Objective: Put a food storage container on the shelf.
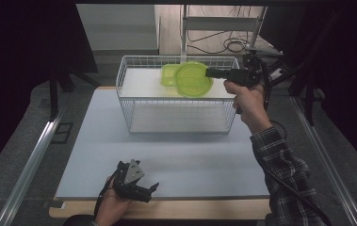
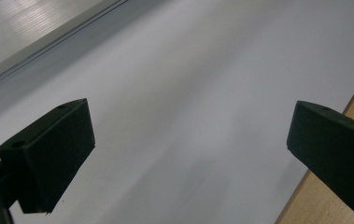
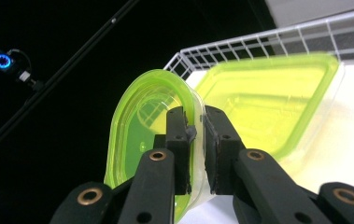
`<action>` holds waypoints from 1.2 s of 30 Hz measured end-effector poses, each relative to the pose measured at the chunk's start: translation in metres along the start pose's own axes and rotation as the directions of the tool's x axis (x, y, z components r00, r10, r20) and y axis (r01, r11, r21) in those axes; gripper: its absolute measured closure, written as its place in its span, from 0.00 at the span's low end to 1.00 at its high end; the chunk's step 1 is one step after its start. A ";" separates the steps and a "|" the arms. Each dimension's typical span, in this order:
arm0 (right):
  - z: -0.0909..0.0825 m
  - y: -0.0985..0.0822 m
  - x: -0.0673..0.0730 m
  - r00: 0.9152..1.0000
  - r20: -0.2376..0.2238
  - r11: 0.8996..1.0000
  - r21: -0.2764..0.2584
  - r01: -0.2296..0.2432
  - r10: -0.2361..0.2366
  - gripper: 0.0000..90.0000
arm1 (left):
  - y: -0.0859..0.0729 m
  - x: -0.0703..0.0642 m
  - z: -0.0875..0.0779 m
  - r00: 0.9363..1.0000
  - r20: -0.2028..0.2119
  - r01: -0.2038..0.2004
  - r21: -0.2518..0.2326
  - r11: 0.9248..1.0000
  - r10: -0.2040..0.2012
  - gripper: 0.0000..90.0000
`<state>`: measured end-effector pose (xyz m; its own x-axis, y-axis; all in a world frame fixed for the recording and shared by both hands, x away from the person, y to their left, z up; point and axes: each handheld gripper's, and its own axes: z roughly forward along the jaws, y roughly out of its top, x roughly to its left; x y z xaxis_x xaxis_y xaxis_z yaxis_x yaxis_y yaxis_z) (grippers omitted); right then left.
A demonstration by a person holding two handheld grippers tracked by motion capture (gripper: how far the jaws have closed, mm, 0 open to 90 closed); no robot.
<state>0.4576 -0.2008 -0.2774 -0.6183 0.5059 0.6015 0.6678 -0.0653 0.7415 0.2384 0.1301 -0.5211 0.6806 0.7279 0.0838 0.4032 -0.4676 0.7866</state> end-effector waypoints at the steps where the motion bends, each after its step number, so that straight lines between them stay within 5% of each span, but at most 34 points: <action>1: 0.001 0.002 0.001 1.000 0.003 1.000 -0.005 0.000 0.000 0.90 | 0.000 0.000 0.000 1.000 0.000 -0.001 0.001 1.000 0.001 0.01; 25: 0.042 0.029 -0.006 0.991 0.129 0.996 -0.081 -0.031 0.041 0.88 | 0.000 -0.001 0.000 1.000 0.007 -0.006 0.006 1.000 0.006 0.01; 31: 0.046 0.029 0.000 0.970 0.241 0.996 -0.073 0.042 -0.023 0.83 | 0.000 -0.001 0.001 1.000 0.005 -0.013 0.013 1.000 0.012 0.01; 36: 0.048 0.029 -0.001 0.963 0.267 0.996 -0.068 0.056 -0.035 0.81 | 0.000 -0.001 0.002 1.000 0.005 -0.016 0.020 1.000 0.016 0.01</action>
<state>0.4975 -0.1623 -0.2711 -0.5086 0.7191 0.4735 0.6024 -0.0958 0.7924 0.2386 0.1284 -0.5228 0.6899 0.7178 0.0933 0.4043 -0.4890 0.7729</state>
